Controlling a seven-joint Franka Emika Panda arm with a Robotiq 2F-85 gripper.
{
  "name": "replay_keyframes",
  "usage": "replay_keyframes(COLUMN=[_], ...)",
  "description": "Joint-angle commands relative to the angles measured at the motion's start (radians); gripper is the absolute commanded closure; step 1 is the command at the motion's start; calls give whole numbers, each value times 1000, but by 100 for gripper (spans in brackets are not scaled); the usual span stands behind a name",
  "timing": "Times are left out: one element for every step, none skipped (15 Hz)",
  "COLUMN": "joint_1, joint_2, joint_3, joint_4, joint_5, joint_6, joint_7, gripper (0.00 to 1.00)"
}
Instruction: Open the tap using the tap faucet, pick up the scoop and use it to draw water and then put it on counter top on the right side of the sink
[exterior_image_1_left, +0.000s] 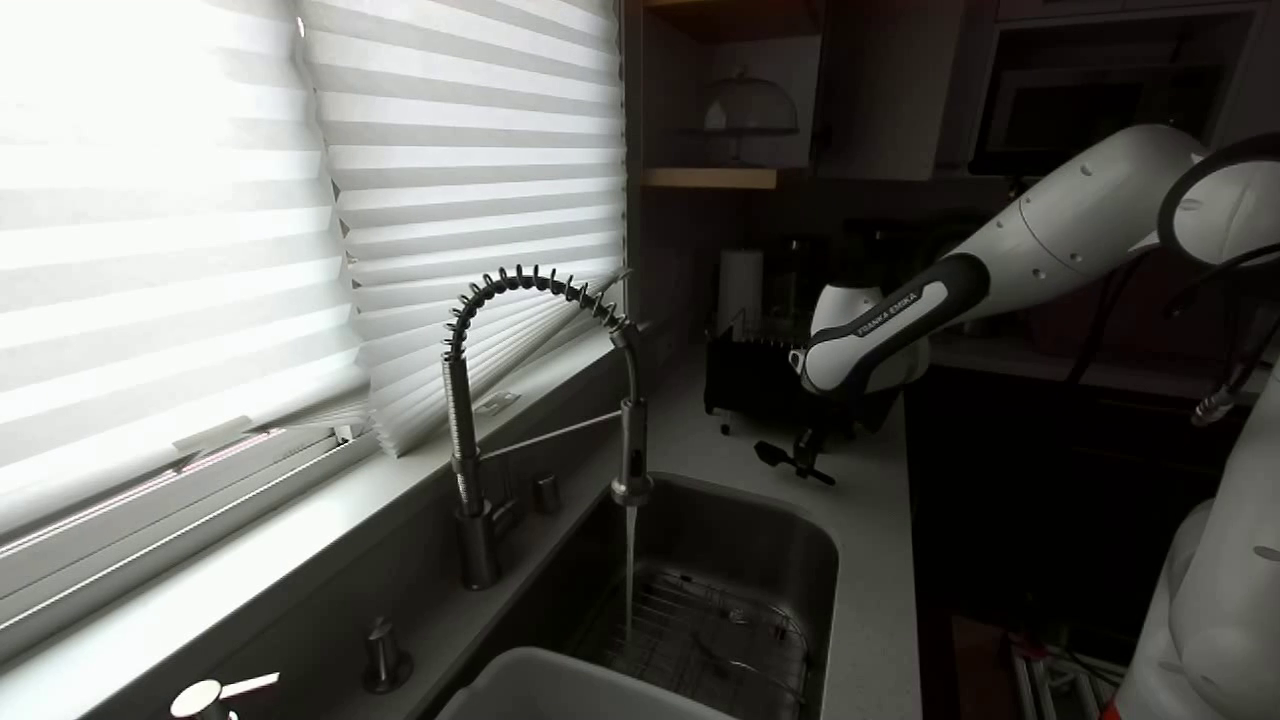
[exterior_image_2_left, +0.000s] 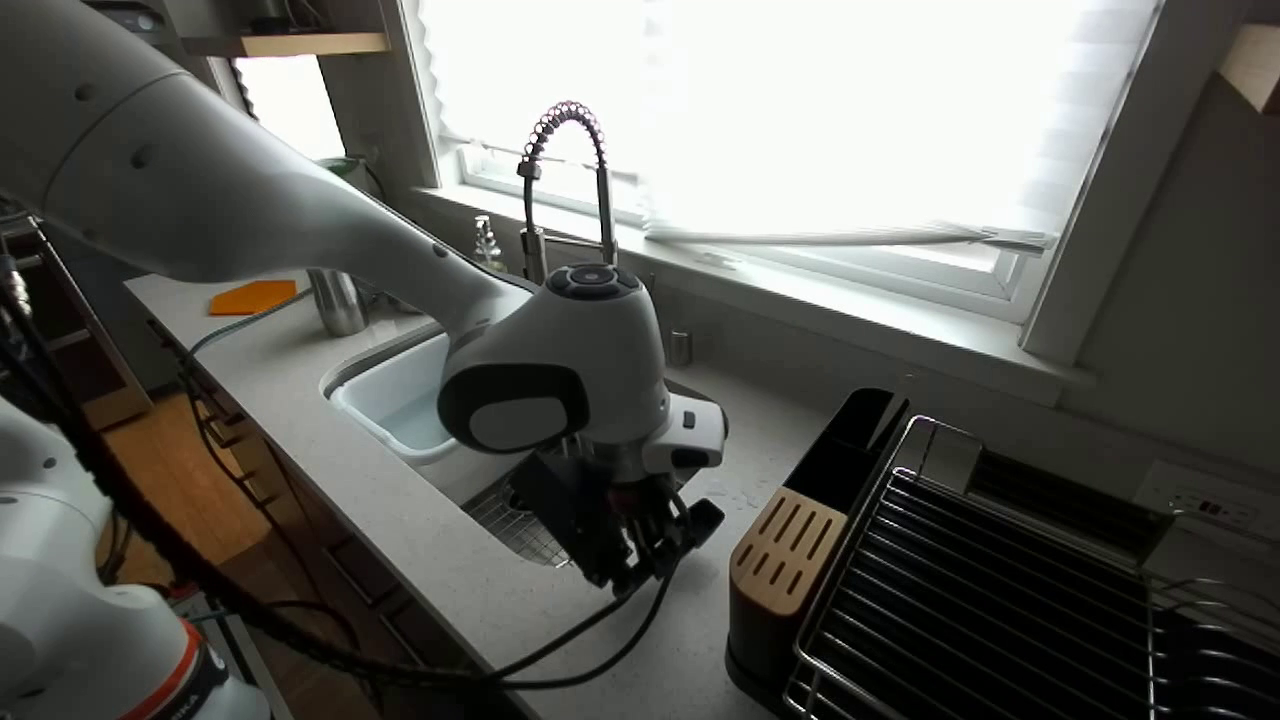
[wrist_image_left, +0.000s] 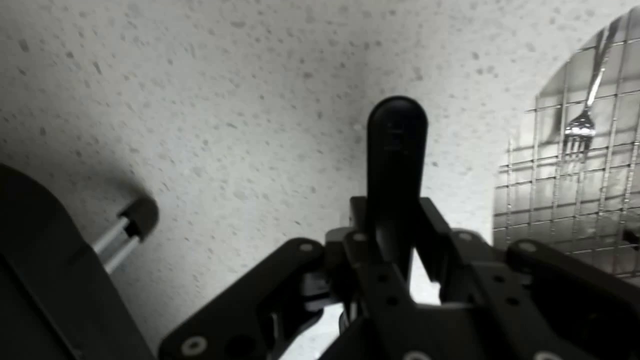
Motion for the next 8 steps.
replay_keyframes(joint_1=[56, 74, 91, 108, 123, 138, 152, 164], joint_2=[-79, -94, -107, -119, -127, -135, -140, -145], joint_3=[26, 32, 37, 41, 43, 46, 48, 50], joint_4=[-5, -2, 2, 6, 11, 15, 20, 26], joint_5=[70, 87, 103, 117, 127, 139, 149, 156], joint_6=[-111, -149, -189, -223, -256, -287, -318, -349], joint_7=[-150, -187, -225, -264, -305, -344, -383, -423], gripper=[94, 94, 94, 94, 94, 94, 94, 94])
